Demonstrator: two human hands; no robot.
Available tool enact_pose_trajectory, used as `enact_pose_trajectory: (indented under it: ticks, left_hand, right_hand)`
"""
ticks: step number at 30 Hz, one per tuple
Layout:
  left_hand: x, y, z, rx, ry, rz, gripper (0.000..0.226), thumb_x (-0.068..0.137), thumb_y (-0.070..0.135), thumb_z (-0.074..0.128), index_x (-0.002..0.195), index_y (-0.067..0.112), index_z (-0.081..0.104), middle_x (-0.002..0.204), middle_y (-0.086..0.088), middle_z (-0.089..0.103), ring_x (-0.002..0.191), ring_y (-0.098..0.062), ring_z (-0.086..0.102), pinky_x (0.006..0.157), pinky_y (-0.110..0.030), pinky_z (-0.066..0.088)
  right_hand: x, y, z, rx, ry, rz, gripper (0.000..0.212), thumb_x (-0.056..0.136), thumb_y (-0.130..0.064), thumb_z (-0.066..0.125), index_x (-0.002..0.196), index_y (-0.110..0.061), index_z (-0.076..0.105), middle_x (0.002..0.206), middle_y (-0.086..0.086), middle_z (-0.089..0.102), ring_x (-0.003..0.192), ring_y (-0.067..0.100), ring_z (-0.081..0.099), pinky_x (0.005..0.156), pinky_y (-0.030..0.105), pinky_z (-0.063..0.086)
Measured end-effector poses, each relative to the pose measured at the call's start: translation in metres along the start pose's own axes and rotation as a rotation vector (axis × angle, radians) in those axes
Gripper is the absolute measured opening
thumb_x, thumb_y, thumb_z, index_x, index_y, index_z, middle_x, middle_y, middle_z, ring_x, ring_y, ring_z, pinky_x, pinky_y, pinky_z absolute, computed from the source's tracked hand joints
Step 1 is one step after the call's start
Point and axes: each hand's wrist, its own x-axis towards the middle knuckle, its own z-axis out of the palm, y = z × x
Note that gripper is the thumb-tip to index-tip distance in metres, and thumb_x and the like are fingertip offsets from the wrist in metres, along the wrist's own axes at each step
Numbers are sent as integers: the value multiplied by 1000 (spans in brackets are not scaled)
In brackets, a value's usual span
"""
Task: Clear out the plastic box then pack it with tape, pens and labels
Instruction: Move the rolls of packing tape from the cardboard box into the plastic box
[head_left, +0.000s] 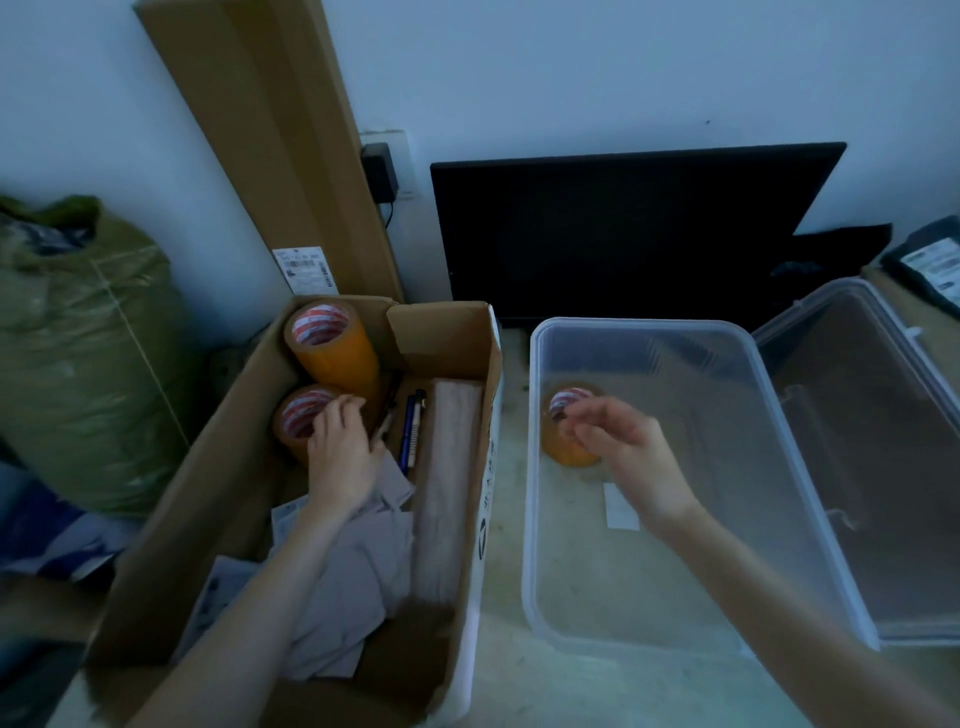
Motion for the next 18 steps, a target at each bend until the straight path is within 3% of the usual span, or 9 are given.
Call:
enact_pose_trajectory:
  ticks: [4,11,18]
  left_hand:
    - [10,-45,6,129,-78,-121,55,91,19,57,142,11,37,146,-10,40,137,-26,33,114,-43,21]
    - [22,-58,0,264,-112,-14,27,90,16,56,118,17,56,117,-8,63,116,-25,52,104,-41,26]
    - [6,-51,-24,183,-6,153,35,85,9,64,119,16,59,114,-3,66,116,-20,55,110,-39,26]
  right_hand:
    - [-13,-6,19,34,-43,18,19,88,14,50,92,1,63,74,9,68,68,14,64,74,23,53]
    - [-21,-11,41,38,-114,40,23,90,11,49,87,-7,63,66,1,70,64,13,66,66,24,55]
    - [-19,-21,49,75,-111,63,23,91,9,50,86,-9,62,68,0,69,64,13,66,65,21,54]
